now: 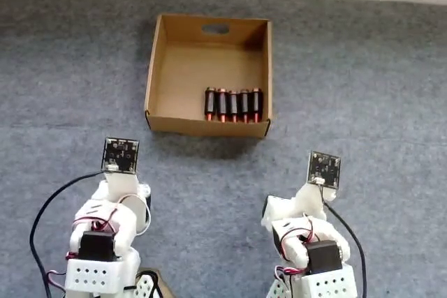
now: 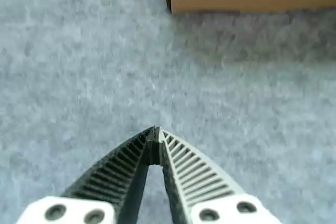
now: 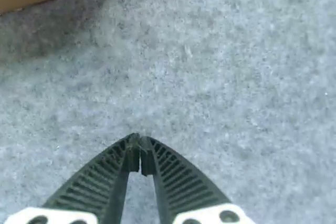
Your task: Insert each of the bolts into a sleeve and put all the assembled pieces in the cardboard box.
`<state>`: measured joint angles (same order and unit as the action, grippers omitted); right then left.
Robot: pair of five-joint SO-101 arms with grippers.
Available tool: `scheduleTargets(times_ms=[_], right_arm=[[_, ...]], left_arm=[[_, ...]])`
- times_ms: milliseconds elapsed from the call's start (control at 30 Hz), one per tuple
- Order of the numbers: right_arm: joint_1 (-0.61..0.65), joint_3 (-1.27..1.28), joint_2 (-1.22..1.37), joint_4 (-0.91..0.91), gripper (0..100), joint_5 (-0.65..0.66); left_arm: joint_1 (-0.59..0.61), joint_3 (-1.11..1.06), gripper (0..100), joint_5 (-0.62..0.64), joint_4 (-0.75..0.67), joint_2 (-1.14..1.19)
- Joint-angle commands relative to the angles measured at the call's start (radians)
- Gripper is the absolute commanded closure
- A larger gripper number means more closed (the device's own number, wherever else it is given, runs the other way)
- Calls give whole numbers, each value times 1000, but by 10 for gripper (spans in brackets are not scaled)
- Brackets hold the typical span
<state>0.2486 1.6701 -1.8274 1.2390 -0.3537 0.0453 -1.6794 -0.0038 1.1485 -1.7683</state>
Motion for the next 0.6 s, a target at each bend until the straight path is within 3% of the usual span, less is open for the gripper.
scheduleTargets(times_ms=[0,67,567], right_arm=[[-10,142,-4,5,988,6],[-10,142,-4,5,988,6],[-10,142,-4,5,988,6]], left_arm=[[-12,-19,992,-2,123,5],[-12,-16,992,-2,178,2],[-12,-16,992,-2,176,2]])
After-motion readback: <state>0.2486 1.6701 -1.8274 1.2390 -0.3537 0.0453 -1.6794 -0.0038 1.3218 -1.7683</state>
